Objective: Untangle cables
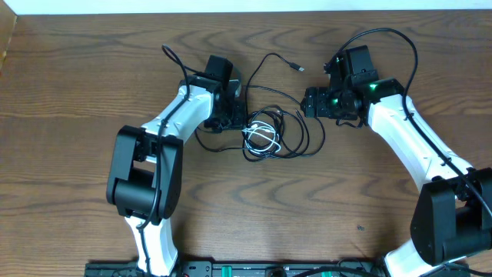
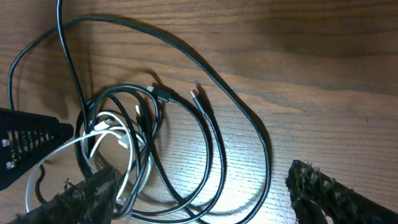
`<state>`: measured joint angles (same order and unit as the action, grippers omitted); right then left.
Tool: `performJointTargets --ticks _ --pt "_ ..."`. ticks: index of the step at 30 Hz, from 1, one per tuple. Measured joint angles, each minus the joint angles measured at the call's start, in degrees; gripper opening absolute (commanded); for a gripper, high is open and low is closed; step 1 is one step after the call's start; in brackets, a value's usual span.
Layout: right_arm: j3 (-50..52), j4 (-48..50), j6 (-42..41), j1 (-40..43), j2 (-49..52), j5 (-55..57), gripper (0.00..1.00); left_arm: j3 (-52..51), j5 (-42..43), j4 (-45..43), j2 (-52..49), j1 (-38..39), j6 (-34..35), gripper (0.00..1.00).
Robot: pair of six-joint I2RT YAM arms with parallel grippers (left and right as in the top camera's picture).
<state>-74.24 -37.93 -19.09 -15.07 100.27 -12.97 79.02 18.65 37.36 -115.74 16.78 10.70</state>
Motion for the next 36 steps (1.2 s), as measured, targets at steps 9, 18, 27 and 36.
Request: performJointTargets --ticks 9,18,27,36 --pt "0.0 -0.2 0.0 0.0 0.0 0.0 0.84 0.0 -1.0 -0.3 -0.2 0.0 0.0 0.4" --pt "0.0 -0.3 0.0 0.0 0.0 0.0 0.84 0.0 -1.0 -1.6 -1.9 2.2 0.0 0.4" --pt "0.0 -0.3 0.0 0.0 0.0 0.1 0.85 0.5 -0.9 -1.9 -2.6 2.4 0.1 0.26" --pt "0.0 -0.3 0.0 0.0 0.0 0.2 0.85 0.9 -0.8 -2.1 -3.0 3.2 1.1 0.36"
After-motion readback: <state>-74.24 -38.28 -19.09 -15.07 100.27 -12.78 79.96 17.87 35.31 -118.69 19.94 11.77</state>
